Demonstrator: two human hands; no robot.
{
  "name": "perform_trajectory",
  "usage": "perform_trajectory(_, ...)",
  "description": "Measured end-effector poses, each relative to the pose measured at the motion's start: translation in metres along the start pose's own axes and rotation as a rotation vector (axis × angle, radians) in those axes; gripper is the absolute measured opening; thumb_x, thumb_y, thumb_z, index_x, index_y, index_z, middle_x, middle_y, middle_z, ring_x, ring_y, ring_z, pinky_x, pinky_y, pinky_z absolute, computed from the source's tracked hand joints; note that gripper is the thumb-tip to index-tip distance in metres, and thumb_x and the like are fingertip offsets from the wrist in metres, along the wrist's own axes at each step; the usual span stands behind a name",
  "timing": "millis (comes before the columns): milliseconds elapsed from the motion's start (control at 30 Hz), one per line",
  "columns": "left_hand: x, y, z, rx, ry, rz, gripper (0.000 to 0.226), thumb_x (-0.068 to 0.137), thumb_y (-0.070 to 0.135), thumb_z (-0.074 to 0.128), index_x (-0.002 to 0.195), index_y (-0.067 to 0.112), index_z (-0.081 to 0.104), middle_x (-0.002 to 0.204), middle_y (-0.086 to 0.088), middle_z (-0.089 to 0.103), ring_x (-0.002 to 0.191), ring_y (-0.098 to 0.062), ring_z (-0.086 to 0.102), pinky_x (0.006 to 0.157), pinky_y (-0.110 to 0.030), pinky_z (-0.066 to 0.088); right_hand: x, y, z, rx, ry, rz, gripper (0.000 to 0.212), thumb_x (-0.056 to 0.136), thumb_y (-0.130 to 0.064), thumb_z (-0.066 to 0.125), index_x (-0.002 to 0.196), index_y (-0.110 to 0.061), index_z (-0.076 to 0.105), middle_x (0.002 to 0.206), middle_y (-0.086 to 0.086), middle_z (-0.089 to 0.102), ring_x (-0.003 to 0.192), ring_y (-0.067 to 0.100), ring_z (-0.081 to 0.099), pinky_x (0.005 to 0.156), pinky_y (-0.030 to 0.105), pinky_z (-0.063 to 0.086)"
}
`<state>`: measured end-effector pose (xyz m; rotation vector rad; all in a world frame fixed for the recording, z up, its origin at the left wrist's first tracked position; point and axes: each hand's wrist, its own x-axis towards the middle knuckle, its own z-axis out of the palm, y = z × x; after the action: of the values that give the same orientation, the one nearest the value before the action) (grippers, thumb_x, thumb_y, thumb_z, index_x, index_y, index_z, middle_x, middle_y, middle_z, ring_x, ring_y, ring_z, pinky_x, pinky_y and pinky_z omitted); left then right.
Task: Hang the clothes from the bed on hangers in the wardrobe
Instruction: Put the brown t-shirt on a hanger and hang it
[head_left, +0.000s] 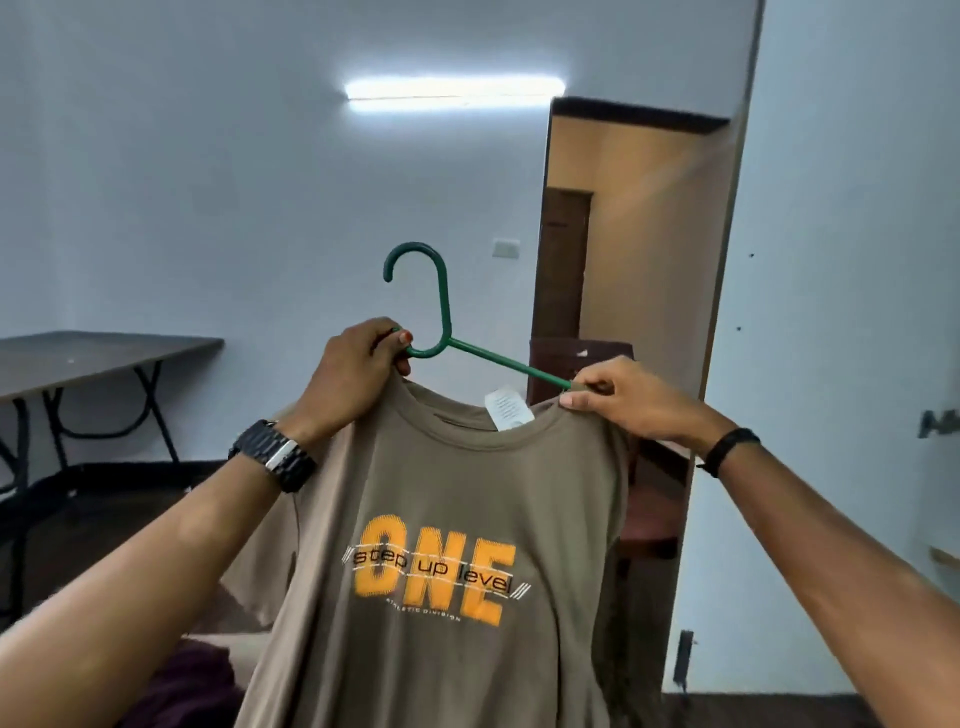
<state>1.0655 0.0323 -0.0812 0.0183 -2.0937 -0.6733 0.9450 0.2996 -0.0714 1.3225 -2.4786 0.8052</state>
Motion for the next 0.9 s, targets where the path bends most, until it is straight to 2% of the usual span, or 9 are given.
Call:
perform_trajectory(67,0.014,0.010,-0.008,-0.031,-0.008,0.023,0.032,0.101,0.021,0.043,0.075,0.015,0.061,0.071,0.010,0.066,0.068,0.007,0.055,0.065,-0.005,0.036,0.003,-0.010,-0.022,0.035,0.066,-0.045,0.029,0.092,-0.027,0.062,0.083,0.000,0.069,0.084,0.021,0.063,0.077,0.030,0.056,0.072,0.041,0.043)
perform_trajectory(167,0.031,0.022,-0.015,-0.054,0.021,0.046,0.036,0.102,0.023,0.041,0.074,0.012,0.061,0.072,0.009,0.064,0.069,0.006,0.054,0.066,-0.012,0.037,0.008,-0.024,-0.053,0.072,0.131,-0.101,0.027,0.090,-0.024,0.064,0.075,-0.003,0.068,0.067,0.004,0.056,0.065,0.011,0.049,0.064,0.026,0.037)
perform_trajectory(233,0.044,0.031,-0.019,-0.088,0.051,0.060,0.037,0.102,0.023,0.041,0.073,0.011,0.061,0.071,0.008,0.063,0.067,0.006,0.054,0.066,-0.013,0.037,0.013,-0.035,-0.069,0.078,0.158,-0.120,0.026,0.089,-0.023,0.066,0.077,0.000,0.069,0.065,-0.002,0.054,0.062,0.007,0.046,0.059,0.019,0.035)
perform_trajectory(367,0.066,0.051,-0.025,-0.126,0.057,0.111,0.037,0.102,0.023,0.042,0.072,0.012,0.061,0.070,0.008,0.065,0.067,0.003,0.057,0.069,-0.016,0.040,0.022,-0.048,-0.099,-0.010,0.152,-0.154,0.027,0.090,-0.025,0.065,0.087,0.001,0.072,0.070,0.009,0.056,0.067,0.014,0.046,0.062,0.026,0.033)
perform_trajectory(433,0.074,0.057,-0.031,-0.152,0.033,0.150,0.034,0.101,0.026,0.043,0.075,0.016,0.061,0.071,0.007,0.066,0.069,0.000,0.057,0.072,-0.020,0.042,0.022,-0.051,-0.111,-0.013,0.188,-0.170,0.024,0.090,-0.027,0.064,0.089,-0.005,0.074,0.076,0.014,0.063,0.071,0.014,0.051,0.064,0.027,0.037)
perform_trajectory(533,0.078,0.051,-0.039,-0.164,-0.025,0.203,0.022,0.099,0.028,0.049,0.087,0.017,0.063,0.081,0.000,0.067,0.077,-0.012,0.058,0.074,-0.026,0.042,0.019,-0.052,-0.126,0.004,0.321,-0.170,0.014,0.089,-0.027,0.066,0.089,-0.018,0.076,0.083,-0.002,0.071,0.076,0.007,0.060,0.066,0.016,0.043)
perform_trajectory(633,0.073,0.033,-0.040,-0.130,-0.058,0.226,0.013,0.097,0.022,0.055,0.089,0.016,0.064,0.085,-0.008,0.065,0.078,-0.020,0.056,0.075,-0.034,0.042,0.015,-0.049,-0.137,0.016,0.419,-0.160,0.010,0.087,-0.025,0.069,0.080,-0.030,0.073,0.076,-0.014,0.071,0.067,-0.005,0.060,0.061,0.007,0.043)
perform_trajectory(767,0.067,0.019,-0.037,-0.074,-0.125,0.169,0.015,0.096,0.023,0.057,0.082,0.025,0.064,0.079,0.009,0.064,0.074,-0.006,0.056,0.071,-0.026,0.041,0.008,-0.045,-0.138,-0.020,0.486,-0.158,0.007,0.086,-0.024,0.070,0.081,-0.026,0.074,0.074,-0.017,0.068,0.065,-0.008,0.059,0.060,0.004,0.042)
perform_trajectory(900,0.075,0.034,-0.032,-0.040,-0.190,0.159,0.015,0.096,0.031,0.055,0.092,0.022,0.067,0.088,0.011,0.066,0.080,-0.007,0.059,0.068,-0.014,0.040,0.003,-0.042,-0.132,-0.020,0.505,-0.132,0.006,0.087,-0.025,0.069,0.083,-0.026,0.073,0.079,-0.012,0.069,0.074,0.000,0.062,0.062,0.007,0.044)
